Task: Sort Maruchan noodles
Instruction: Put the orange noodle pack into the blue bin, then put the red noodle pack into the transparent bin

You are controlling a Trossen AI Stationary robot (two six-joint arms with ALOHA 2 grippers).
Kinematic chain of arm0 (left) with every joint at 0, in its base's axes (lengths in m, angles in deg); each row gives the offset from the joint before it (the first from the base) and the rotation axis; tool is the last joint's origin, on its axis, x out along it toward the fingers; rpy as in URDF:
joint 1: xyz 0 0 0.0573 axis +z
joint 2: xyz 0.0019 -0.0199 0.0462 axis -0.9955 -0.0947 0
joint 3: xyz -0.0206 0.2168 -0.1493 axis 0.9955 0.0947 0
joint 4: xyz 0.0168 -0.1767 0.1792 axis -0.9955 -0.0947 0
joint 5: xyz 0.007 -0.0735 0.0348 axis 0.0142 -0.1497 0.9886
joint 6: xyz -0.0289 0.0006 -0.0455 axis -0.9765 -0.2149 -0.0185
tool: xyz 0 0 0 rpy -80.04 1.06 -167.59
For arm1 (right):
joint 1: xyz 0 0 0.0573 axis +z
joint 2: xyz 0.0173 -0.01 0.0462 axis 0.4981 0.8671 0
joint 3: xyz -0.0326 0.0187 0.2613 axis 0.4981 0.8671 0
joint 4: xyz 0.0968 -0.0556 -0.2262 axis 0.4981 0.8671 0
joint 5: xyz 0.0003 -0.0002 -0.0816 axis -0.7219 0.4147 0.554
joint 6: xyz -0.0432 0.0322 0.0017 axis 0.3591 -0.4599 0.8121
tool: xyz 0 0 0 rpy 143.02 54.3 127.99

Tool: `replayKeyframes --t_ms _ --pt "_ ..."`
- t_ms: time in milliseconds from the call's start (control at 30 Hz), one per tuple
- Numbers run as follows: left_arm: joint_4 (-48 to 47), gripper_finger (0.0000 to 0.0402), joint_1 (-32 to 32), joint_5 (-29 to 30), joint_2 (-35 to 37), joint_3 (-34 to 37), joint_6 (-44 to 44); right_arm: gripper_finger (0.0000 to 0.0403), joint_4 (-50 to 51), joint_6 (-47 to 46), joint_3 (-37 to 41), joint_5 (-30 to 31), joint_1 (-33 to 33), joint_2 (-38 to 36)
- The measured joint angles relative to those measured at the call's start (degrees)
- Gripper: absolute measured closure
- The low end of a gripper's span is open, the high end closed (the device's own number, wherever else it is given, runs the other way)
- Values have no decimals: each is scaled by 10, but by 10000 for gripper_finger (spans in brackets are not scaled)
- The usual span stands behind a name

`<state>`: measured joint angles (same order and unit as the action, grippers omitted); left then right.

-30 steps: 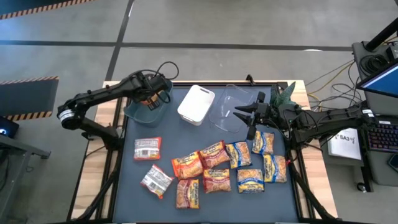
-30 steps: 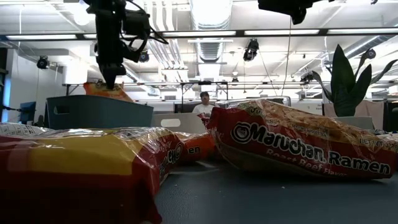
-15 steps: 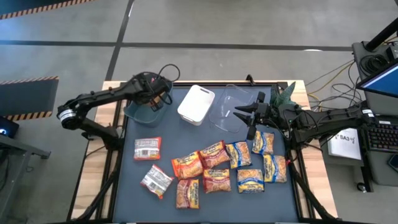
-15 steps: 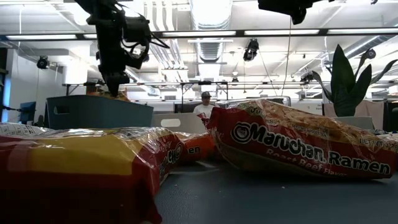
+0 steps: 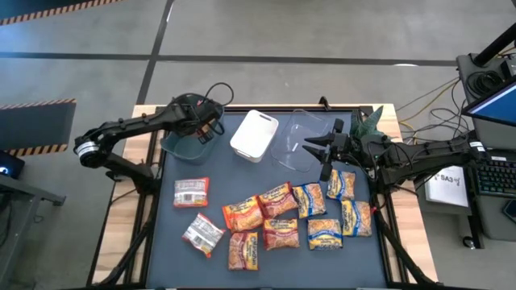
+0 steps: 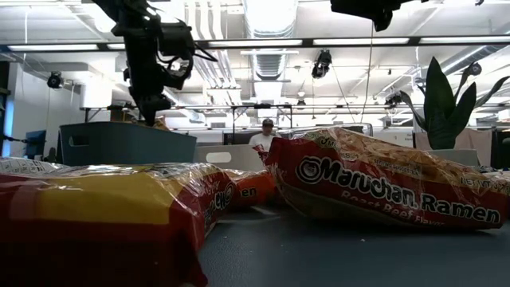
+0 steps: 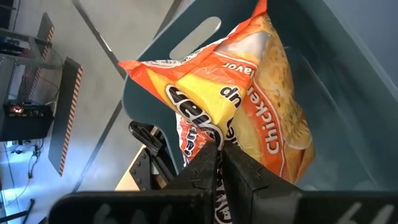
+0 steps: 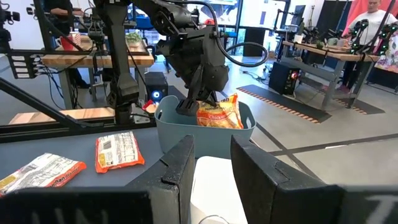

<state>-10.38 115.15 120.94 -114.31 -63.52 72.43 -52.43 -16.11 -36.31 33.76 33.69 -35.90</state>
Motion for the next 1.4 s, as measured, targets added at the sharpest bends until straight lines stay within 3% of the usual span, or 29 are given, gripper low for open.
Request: replayKeyframes --t_ms 533,1133,1400 --pt "26 400 1 0 0 11 -2 307 0 0 0 0 0 0" --pt "47 317 1 3 0 42 -14 307 0 4 0 0 0 0" --pt "45 313 -51 -48 12 40 -42 307 0 1 0 0 0 0"
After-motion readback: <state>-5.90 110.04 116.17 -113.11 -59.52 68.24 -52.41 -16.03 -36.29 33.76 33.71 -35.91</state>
